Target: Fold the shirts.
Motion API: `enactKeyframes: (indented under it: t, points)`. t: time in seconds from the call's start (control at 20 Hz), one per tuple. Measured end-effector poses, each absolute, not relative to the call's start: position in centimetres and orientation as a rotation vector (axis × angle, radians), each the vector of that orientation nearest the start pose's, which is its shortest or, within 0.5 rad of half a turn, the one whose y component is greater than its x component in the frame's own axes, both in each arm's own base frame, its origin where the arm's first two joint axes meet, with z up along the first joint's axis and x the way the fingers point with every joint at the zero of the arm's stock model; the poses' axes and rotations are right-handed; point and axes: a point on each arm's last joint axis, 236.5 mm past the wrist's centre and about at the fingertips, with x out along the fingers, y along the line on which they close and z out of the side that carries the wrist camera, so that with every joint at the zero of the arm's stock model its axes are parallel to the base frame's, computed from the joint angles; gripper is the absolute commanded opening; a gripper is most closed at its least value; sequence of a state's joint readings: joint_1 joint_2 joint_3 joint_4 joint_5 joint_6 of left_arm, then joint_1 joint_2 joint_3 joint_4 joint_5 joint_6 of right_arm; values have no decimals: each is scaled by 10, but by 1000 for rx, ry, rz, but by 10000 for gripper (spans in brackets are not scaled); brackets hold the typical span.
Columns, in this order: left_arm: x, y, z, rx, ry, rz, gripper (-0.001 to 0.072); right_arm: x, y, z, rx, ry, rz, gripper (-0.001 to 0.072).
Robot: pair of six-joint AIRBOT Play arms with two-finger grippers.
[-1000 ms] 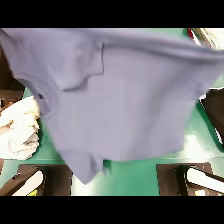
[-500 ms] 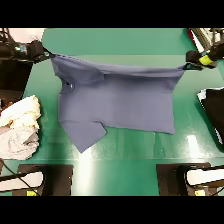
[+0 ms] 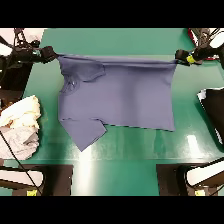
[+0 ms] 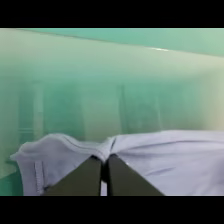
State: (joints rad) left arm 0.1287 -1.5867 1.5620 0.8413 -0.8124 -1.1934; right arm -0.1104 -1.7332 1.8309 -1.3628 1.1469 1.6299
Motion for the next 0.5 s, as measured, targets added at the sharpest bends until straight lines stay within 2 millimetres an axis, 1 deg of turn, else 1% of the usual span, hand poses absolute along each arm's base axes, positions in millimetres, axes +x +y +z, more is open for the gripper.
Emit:
enactKeyframes:
  t: [0.15,0.35,0.5]
  points:
    - [554,-39,86,-305,780,-312,27,531,-12,26,293,1144,-3,12]
    - [521,-33,45,-186,974,-333,27,499,2,-16,291,1300,10,12]
    - [495,-29,18,-148,1103,-345,28,481,19,-35,273,1375,33,16]
